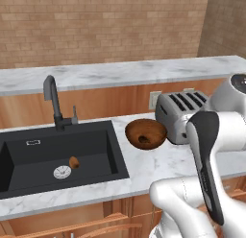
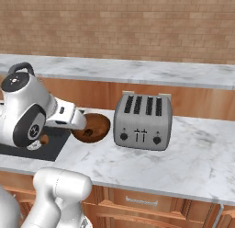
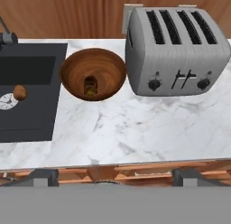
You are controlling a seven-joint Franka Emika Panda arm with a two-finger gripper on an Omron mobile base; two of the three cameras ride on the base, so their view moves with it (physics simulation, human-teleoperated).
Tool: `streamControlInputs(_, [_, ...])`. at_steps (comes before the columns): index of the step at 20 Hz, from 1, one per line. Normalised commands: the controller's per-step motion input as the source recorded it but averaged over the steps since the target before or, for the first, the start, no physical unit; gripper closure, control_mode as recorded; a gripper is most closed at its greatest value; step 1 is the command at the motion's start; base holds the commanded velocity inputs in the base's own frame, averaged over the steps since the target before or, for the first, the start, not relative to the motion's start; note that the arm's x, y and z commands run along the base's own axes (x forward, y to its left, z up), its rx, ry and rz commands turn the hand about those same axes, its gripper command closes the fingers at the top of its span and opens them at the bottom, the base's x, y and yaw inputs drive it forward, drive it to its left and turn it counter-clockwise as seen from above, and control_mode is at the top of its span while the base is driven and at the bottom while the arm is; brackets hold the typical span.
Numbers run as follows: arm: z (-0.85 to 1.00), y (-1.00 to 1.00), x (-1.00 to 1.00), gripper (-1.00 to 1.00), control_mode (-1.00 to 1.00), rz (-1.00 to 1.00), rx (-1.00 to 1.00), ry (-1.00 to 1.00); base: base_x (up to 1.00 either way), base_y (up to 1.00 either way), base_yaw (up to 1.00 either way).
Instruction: Pick the sweet potatos from the cabinet and place them in one bowl. Pick the potato from the sink and place it in the other bowl.
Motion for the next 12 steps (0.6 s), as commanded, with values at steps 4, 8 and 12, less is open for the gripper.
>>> streamControlInputs(4, [0.5, 0.0, -0.01, -1.0, -1.0, 0.0, 0.0, 0.0, 0.0, 0.0, 0.0])
streamControlInputs(8, [0.0, 0.0, -0.06, -1.0, -1.0, 0.0, 0.0, 0.0, 0.0, 0.0, 0.0])
streamControlInputs(12, [0.0, 0.0, 0.0, -1.0, -1.0, 0.0, 0.0, 0.0, 0.0, 0.0, 0.0])
